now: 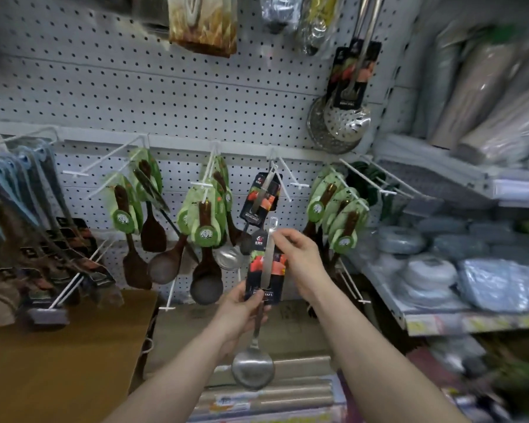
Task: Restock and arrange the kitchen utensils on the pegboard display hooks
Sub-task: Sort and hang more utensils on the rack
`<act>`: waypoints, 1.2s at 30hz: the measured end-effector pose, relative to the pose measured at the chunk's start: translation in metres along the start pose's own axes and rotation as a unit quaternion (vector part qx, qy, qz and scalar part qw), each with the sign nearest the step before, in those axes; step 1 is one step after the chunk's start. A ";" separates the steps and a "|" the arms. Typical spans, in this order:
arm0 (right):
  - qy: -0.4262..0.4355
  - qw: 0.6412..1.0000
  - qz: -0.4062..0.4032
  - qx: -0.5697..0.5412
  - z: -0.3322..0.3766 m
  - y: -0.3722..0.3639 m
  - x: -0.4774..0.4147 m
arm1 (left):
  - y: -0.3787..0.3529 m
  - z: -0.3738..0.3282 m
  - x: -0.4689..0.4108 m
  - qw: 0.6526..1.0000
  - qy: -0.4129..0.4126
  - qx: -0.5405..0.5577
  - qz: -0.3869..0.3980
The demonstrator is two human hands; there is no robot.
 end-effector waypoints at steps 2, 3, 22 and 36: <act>0.023 1.000 -0.012 -0.003 0.011 0.009 0.004 | -0.008 -0.004 0.003 1.000 -0.002 0.001 0.021; 0.028 0.999 -0.014 -0.010 0.016 0.013 0.005 | -0.012 -0.008 0.003 1.000 -0.004 0.002 0.030; 0.026 0.999 -0.027 -0.025 0.033 0.014 -0.043 | -0.047 -0.028 -0.034 1.000 -0.019 0.015 0.013; 0.001 0.998 0.028 -0.054 0.016 0.006 -0.099 | -0.060 -0.034 -0.098 0.998 -0.029 -0.005 -0.049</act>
Point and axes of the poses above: each hand's wrist, its own x-axis away from the middle knuckle, its own y-axis out of the back of the hand, z = x × y, the point moved 2 cm from there along -x, towards the middle knuckle, and after that the axes turned 12 degrees about -z, right-handed, at the moved point
